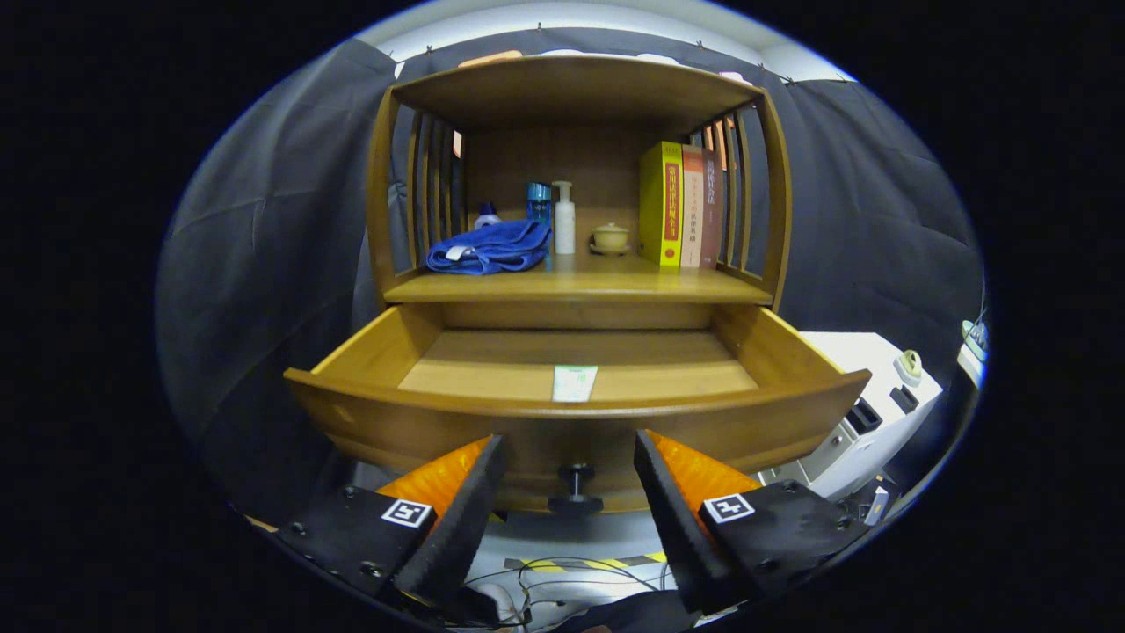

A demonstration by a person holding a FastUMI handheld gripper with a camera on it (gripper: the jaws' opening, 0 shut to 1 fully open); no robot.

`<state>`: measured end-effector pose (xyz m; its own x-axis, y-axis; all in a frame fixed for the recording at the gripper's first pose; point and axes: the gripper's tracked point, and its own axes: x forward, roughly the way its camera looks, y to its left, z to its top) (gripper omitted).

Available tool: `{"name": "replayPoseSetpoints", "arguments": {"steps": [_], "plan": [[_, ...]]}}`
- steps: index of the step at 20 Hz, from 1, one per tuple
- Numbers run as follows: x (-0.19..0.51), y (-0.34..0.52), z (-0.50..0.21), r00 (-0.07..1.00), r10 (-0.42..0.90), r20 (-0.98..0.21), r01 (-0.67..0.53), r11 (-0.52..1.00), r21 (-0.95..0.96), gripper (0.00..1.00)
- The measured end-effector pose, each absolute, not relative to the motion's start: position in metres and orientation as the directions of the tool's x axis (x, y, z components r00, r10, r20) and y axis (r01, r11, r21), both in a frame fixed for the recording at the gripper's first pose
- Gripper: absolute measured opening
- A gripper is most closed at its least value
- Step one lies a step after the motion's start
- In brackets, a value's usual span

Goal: Pull open the drawer, take out the items inside it, and place them on the countertop above the cabinet.

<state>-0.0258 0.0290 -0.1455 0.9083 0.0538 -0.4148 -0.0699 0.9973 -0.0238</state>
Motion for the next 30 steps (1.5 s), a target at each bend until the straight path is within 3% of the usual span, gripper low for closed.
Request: {"name": "replayPoseSetpoints", "arguments": {"steps": [5,10,19,30], "plan": [[0.001,0.031,-0.110,0.913,0.076,-0.400,-0.090,0.996,-0.018,0.97],[0.050,0.028,-0.093,0.884,0.069,-0.463,-0.112,0.991,-0.066,0.97],[0.117,0.041,-0.142,0.714,0.065,-0.697,-0.111,0.994,-0.021,0.98],[0.139,0.037,-0.213,0.510,0.056,-0.859,-0.015,0.998,0.056,0.97]]}}
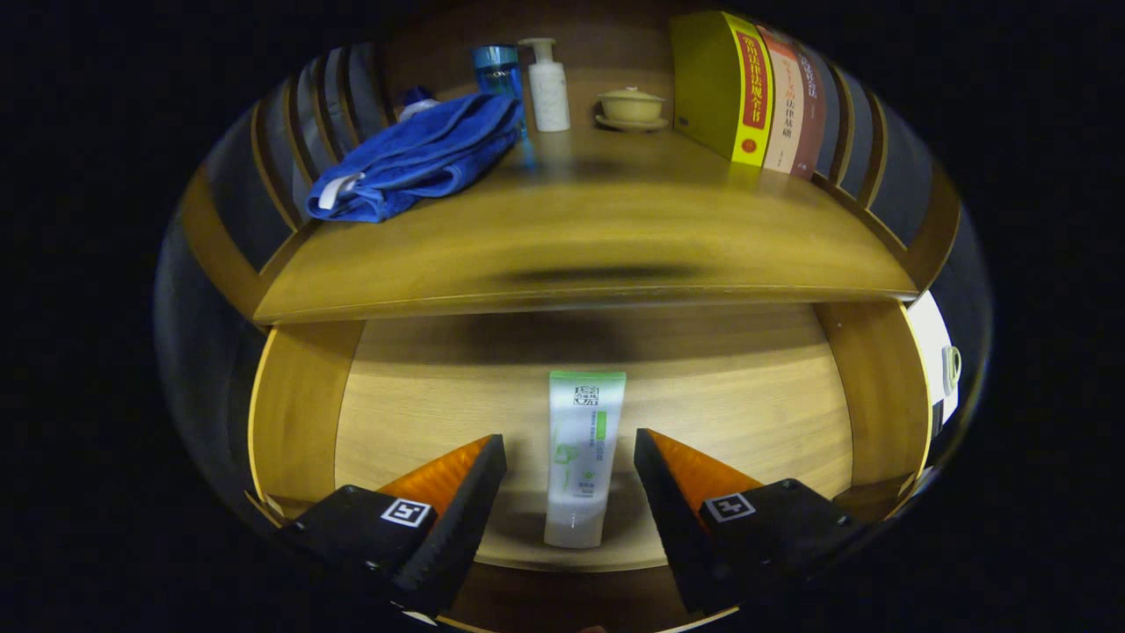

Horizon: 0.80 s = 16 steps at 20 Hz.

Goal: Pull open the drawer, take out the items inside it, and place them on the countertop above the cabinet.

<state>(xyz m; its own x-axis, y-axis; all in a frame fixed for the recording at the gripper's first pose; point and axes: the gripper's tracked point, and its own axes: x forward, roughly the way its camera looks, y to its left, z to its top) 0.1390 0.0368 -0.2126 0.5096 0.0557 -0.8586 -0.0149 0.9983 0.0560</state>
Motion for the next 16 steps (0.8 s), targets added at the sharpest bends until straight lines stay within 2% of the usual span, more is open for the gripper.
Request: {"name": "replayPoseSetpoints", "arguments": {"steps": [5,8,11,15,16], "plan": [[0.133,0.043,-0.235,0.402,0.078,-0.913,0.003,0.996,0.086,0.97],[0.135,0.045,-0.240,0.383,0.070,-0.921,0.013,0.997,0.081,0.94],[0.132,0.043,-0.249,0.352,0.064,-0.934,0.034,0.996,0.081,0.86],[0.135,0.046,-0.235,0.373,0.059,-0.926,0.023,0.997,0.073,0.61],[0.136,0.050,-0.231,0.381,0.070,-0.922,0.027,0.996,0.087,0.58]]}}
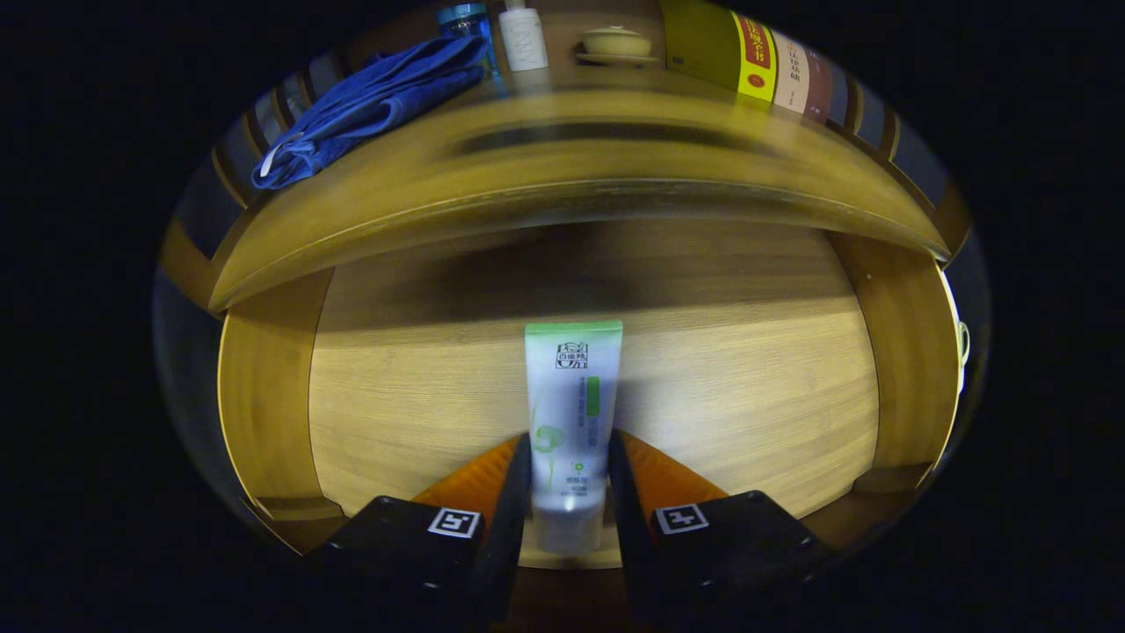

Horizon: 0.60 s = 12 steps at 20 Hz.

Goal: Pull open the drawer, take out the items inside it, and place them on the countertop above the cabinet.

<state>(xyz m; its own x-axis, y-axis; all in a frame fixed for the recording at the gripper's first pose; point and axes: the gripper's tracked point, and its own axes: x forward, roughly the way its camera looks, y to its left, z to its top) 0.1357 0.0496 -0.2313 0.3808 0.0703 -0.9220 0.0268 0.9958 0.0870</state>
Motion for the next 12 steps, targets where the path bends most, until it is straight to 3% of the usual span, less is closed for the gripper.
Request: {"name": "replayPoseSetpoints", "arguments": {"steps": [12], "plan": [[0.133,0.094,-0.107,0.612,0.173,-0.772,-0.033,0.981,0.194,0.55]]}}
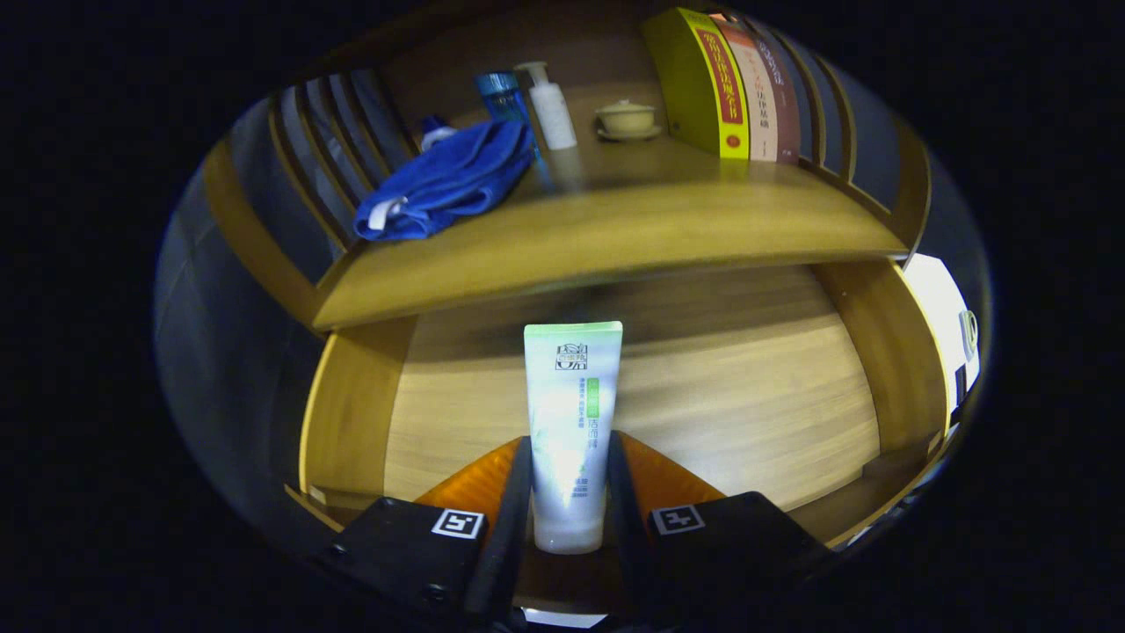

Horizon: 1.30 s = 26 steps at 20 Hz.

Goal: Pull open the drawer, take out the items inside it, and place them on the countertop above the cabinet.

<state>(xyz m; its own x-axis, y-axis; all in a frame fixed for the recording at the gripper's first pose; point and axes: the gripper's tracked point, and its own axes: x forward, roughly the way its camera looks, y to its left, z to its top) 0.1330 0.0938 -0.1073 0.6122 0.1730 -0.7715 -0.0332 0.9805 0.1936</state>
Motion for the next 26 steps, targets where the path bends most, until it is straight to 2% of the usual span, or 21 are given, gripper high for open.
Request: {"name": "replayPoseSetpoints", "arguments": {"steps": [7,16,26], "plan": [[0.139,0.097,-0.040,0.713,0.203,-0.671,-0.066,0.972,0.224,0.55],[0.201,0.083,0.030,0.793,0.175,-0.584,-0.079,0.979,0.186,0.55],[0.276,0.071,-0.004,0.744,0.128,-0.656,-0.047,0.989,0.140,0.55]]}}
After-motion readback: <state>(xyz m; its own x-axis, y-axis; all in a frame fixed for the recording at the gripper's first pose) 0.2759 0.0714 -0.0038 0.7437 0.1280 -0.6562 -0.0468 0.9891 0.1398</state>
